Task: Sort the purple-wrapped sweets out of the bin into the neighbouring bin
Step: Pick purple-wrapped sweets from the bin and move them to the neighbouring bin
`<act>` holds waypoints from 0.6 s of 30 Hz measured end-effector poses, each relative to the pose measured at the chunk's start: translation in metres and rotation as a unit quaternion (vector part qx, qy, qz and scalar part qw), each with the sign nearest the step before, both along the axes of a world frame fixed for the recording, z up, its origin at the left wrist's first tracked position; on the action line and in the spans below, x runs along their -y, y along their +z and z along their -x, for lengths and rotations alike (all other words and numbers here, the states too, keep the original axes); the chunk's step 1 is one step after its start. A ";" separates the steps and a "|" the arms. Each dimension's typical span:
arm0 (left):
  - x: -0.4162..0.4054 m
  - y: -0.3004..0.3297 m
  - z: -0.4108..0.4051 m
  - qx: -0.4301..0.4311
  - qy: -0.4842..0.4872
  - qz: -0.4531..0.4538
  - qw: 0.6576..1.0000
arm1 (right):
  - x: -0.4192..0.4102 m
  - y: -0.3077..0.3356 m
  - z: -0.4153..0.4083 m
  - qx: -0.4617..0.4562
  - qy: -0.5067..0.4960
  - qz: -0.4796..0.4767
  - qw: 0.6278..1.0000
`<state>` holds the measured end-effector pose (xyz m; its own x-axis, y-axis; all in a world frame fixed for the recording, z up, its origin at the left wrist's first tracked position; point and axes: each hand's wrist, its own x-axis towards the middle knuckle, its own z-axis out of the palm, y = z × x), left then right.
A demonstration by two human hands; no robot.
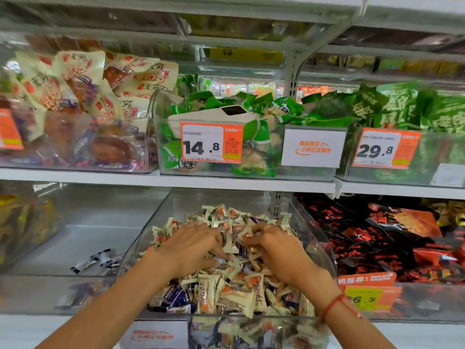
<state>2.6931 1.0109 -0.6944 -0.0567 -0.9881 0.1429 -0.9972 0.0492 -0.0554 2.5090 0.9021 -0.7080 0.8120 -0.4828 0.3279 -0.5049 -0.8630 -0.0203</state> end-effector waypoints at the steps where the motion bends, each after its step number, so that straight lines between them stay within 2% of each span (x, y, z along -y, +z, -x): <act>1: -0.002 0.001 -0.002 -0.011 -0.011 0.001 1.000 | 0.003 0.003 0.001 -0.004 -0.011 0.005 1.000; 4: -0.007 0.002 -0.008 -0.038 -0.008 0.041 0.998 | 0.008 0.014 -0.001 -0.037 -0.035 0.004 0.999; 10: -0.018 -0.002 -0.002 -0.068 0.118 0.125 0.983 | 0.018 0.033 -0.024 -0.069 -0.132 -0.018 0.989; 14: -0.012 -0.007 0.006 -0.059 0.163 0.077 0.982 | 0.009 0.029 -0.023 -0.069 -0.060 -0.094 0.991; 18: -0.004 -0.008 0.018 -0.031 0.158 0.058 0.985 | 0.002 0.016 -0.028 -0.150 -0.063 -0.062 0.985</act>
